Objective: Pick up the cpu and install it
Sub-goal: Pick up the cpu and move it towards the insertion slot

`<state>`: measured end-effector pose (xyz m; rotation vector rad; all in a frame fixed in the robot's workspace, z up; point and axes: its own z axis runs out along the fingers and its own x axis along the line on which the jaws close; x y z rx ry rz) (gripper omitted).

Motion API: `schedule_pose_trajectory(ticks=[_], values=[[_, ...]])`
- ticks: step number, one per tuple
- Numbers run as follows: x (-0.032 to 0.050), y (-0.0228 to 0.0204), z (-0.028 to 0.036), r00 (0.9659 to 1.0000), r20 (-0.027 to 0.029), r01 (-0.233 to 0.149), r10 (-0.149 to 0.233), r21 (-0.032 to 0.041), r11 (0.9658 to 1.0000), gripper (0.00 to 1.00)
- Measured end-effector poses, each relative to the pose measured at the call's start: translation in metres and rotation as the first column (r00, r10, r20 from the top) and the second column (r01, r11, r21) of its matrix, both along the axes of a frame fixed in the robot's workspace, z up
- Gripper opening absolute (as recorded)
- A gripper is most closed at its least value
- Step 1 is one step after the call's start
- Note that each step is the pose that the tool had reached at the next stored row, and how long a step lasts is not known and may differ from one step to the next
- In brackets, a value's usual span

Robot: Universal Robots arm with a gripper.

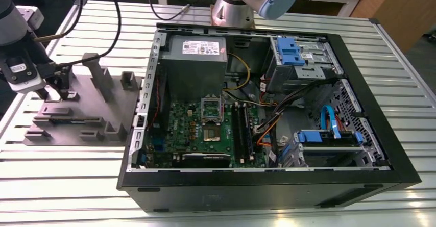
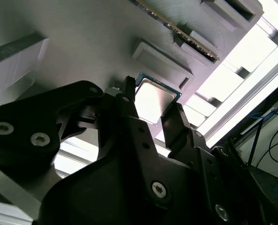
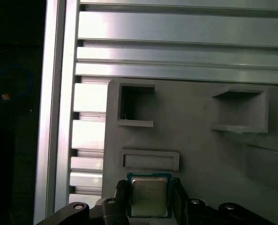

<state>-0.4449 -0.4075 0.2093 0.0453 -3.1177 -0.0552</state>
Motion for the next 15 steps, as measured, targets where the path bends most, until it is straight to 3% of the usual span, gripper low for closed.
schedule_pose_trajectory(ticks=[15], values=[[0.0, 0.0, 0.0145, 1.0, 0.0001, 0.0, 0.0, 0.0, 1.0, 0.47]])
